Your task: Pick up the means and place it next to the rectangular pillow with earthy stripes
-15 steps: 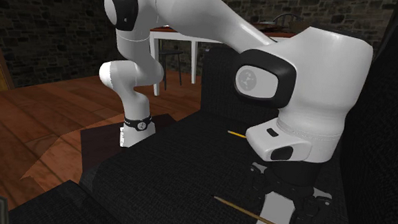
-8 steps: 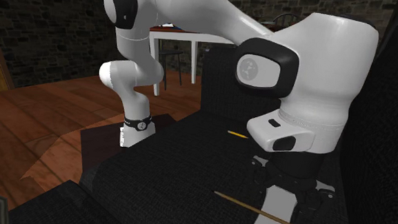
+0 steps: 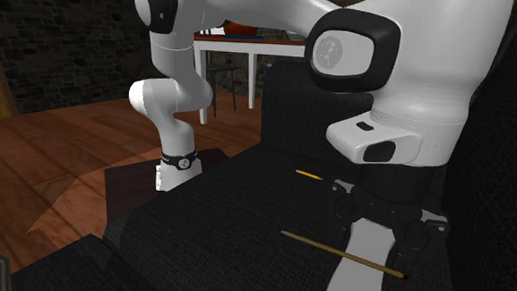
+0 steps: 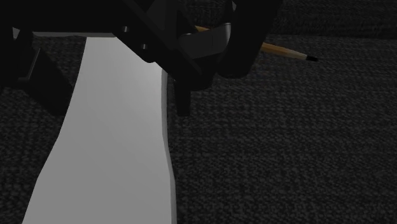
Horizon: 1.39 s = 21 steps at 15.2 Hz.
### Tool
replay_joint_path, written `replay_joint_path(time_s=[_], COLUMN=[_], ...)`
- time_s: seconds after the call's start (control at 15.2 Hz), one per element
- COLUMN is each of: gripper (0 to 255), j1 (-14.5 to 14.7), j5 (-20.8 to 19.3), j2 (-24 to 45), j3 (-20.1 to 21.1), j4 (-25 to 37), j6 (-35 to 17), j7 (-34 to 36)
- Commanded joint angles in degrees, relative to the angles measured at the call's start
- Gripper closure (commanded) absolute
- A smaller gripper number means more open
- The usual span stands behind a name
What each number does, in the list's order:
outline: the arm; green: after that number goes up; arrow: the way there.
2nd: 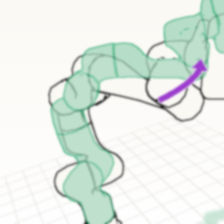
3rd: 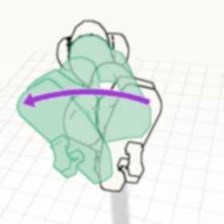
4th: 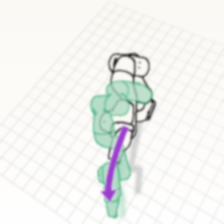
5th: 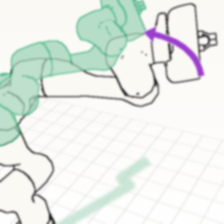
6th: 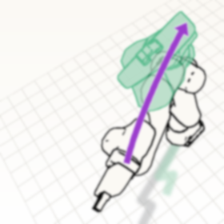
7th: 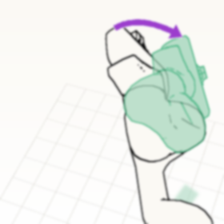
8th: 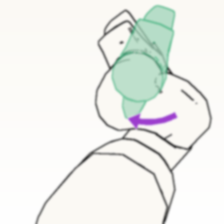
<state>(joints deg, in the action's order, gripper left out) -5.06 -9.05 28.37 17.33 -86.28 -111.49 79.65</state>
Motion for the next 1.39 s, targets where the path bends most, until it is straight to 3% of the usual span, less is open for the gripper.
replay_joint_path(time_s=[0.0, 1.32], gripper=[255, 255], j1=[0.0, 0.9], j5=[0.2, 0.9], j2=[-0.6, -1.8], j3=[0.1, 0.6], j4=[0.9, 14.6], j6=[1.4, 16.2], j7=[-0.1, -1.0])
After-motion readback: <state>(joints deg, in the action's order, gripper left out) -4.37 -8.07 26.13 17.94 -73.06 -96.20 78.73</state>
